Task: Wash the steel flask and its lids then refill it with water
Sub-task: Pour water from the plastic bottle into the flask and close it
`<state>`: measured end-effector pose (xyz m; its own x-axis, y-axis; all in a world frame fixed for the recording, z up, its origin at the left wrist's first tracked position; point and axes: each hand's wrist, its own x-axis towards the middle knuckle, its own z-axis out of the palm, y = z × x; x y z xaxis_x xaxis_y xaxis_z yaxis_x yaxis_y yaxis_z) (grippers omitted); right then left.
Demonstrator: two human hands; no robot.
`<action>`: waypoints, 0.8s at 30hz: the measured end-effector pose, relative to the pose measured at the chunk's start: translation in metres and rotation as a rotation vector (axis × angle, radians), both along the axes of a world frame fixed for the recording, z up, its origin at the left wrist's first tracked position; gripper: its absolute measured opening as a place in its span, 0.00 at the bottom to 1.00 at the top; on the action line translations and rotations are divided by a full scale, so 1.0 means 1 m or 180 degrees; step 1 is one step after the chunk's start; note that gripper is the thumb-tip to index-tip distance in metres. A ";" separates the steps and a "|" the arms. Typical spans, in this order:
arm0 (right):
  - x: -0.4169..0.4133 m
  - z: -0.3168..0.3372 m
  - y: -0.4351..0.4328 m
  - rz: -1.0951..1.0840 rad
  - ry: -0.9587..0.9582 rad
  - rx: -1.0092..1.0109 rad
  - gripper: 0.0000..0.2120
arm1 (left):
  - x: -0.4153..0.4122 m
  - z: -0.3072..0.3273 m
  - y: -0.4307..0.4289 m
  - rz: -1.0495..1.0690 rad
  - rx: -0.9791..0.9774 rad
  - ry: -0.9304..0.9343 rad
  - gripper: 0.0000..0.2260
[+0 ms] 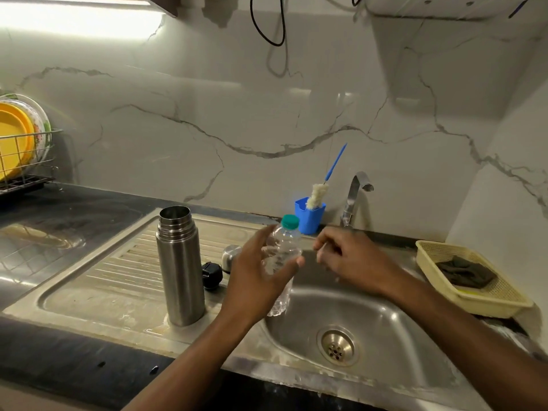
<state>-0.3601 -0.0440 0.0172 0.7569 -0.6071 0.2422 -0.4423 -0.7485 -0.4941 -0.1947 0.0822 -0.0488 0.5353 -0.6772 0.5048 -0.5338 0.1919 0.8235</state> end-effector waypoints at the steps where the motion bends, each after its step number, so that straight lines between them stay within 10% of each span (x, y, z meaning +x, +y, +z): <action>1: 0.005 -0.012 0.002 0.0111 0.0123 0.0285 0.14 | 0.003 0.000 -0.002 0.0046 -0.0042 0.0087 0.32; 4: 0.023 -0.047 0.011 0.0345 0.0111 0.0868 0.37 | 0.008 -0.002 -0.010 0.0066 -0.0104 0.0323 0.33; 8: 0.054 -0.058 0.004 0.0294 -0.0283 0.0953 0.22 | 0.017 -0.009 -0.016 0.0049 -0.0127 0.0476 0.33; 24: 0.195 -0.073 -0.135 -0.0771 -0.0738 0.1202 0.35 | 0.044 -0.047 -0.002 0.0196 0.0196 0.0342 0.18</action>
<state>-0.1647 -0.1795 -0.0559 0.5358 -0.8362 0.1168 -0.4276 -0.3880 -0.8165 -0.1507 0.0802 -0.0957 0.6256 -0.6693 0.4008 -0.4512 0.1088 0.8858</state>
